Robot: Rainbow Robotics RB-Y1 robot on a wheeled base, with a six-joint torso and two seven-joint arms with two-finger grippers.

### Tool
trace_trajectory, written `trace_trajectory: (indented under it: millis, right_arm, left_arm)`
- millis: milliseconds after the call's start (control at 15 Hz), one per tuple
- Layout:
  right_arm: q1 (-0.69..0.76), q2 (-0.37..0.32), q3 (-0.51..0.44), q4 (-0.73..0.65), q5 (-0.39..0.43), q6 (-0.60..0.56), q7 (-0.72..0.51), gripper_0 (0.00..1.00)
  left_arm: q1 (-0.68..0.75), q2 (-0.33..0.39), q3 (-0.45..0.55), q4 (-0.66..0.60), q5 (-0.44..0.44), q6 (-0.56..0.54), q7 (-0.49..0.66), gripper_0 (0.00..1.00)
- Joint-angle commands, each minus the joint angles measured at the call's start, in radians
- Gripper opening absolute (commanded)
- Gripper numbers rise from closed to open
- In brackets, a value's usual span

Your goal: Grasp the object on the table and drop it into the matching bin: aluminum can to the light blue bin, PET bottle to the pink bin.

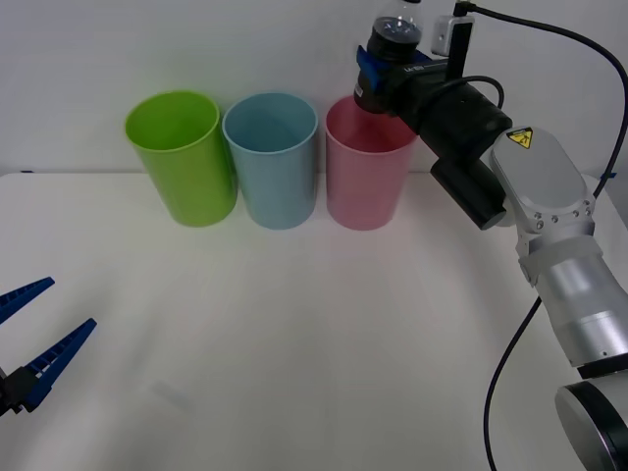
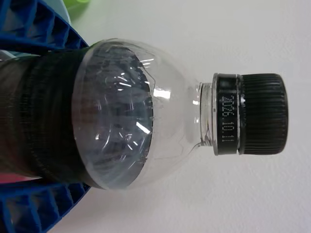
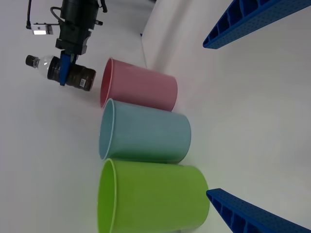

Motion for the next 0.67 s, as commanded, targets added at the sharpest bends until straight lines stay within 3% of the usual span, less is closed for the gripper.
trace_trajectory:
  millis: [67,267,667]
  right_arm:
    - [0.005,0.0,-0.003,0.0,0.0,0.0,0.005,1.0]
    - [0.02,-0.009,-0.012,-0.014,-0.002,-0.019,0.008,1.0]
    - [0.164,-0.066,-0.015,-0.186,-0.014,-0.065,0.004,1.0]
  left_arm:
    - [0.0,0.0,0.0,0.0,0.0,0.0,0.0,1.0]
    - [0.0,0.0,0.0,0.0,0.0,0.0,0.0,1.0]
    - [0.0,0.0,0.0,0.0,0.0,0.0,0.0,1.0]
